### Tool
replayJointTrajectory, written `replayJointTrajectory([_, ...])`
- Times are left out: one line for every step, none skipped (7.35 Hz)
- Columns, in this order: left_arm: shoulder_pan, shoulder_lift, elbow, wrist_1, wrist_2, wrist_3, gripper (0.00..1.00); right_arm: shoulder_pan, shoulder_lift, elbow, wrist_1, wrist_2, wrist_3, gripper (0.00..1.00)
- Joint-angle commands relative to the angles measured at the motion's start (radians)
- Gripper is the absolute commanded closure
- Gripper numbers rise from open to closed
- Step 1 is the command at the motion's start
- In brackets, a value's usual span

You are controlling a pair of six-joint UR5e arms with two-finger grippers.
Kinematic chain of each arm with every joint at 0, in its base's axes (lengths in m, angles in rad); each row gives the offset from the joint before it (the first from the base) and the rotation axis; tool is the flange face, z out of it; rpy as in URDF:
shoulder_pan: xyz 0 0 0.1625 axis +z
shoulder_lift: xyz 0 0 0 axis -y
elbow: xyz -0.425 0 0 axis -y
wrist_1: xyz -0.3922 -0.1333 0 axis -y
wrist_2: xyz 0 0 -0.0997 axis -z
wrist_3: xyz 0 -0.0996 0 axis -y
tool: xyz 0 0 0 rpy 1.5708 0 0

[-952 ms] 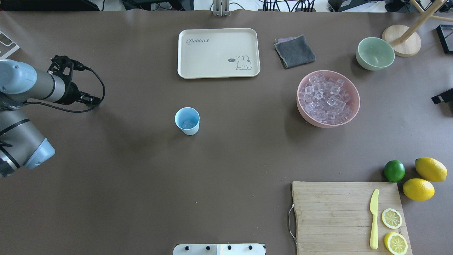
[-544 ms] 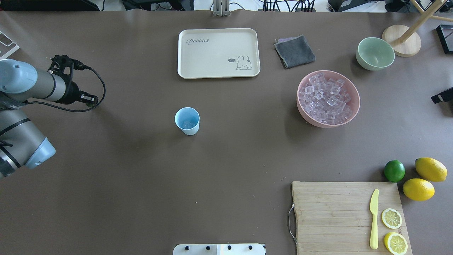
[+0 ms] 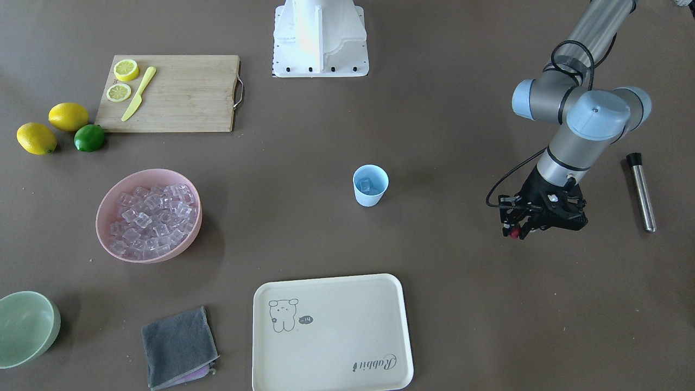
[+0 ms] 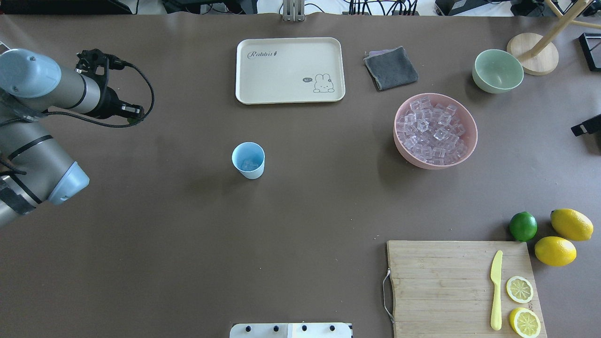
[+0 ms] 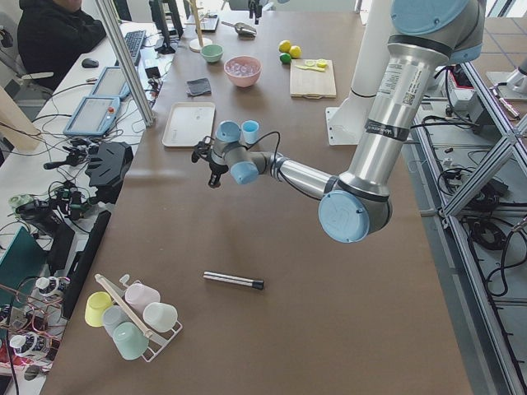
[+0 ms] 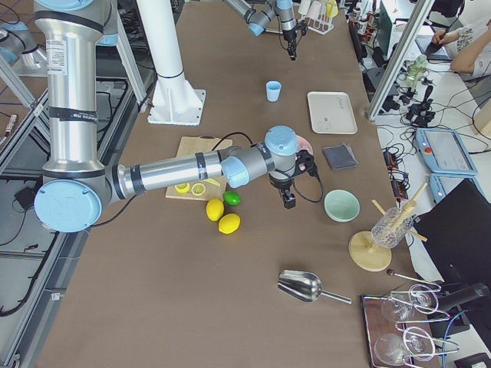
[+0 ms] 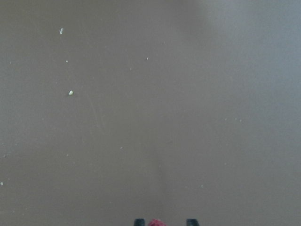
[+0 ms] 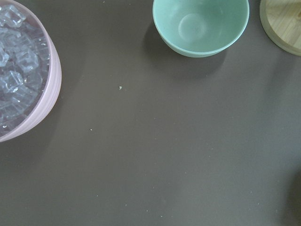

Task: Mash ice and strawberries in cup
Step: 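Carry the strawberry with the left gripper over the blue cup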

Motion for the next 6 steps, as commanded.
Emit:
replayJointTrajectory([0.007, -0.139, -0.139, 0.293, -0.019, -0.037, 0.88, 0.0, 0.003, -0.002, 0.0, -0.001, 0.006, 0.05])
replayJointTrajectory([0.044, -0.196, -0.183, 0.379, -0.024, -0.104, 0.88, 0.0, 0.008, -0.002, 0.0, 0.001, 0.009, 0.05])
replayJointTrajectory([0.088, -0.239, -0.188, 0.383, -0.022, -0.171, 0.88, 0.0, 0.009, -0.002, 0.0, 0.001, 0.019, 0.05])
replayJointTrajectory([0.145, -0.27, -0.183, 0.382, -0.013, -0.236, 0.88, 0.0, 0.008, -0.012, 0.0, 0.001, 0.014, 0.05])
replayJointTrajectory([0.182, -0.273, -0.181, 0.375, 0.02, -0.267, 0.88, 0.0, -0.003, -0.021, 0.002, -0.001, 0.004, 0.06])
replayJointTrajectory([0.225, -0.293, -0.172, 0.372, 0.059, -0.296, 0.88, 0.002, -0.014, -0.041, 0.03, -0.001, -0.02, 0.06])
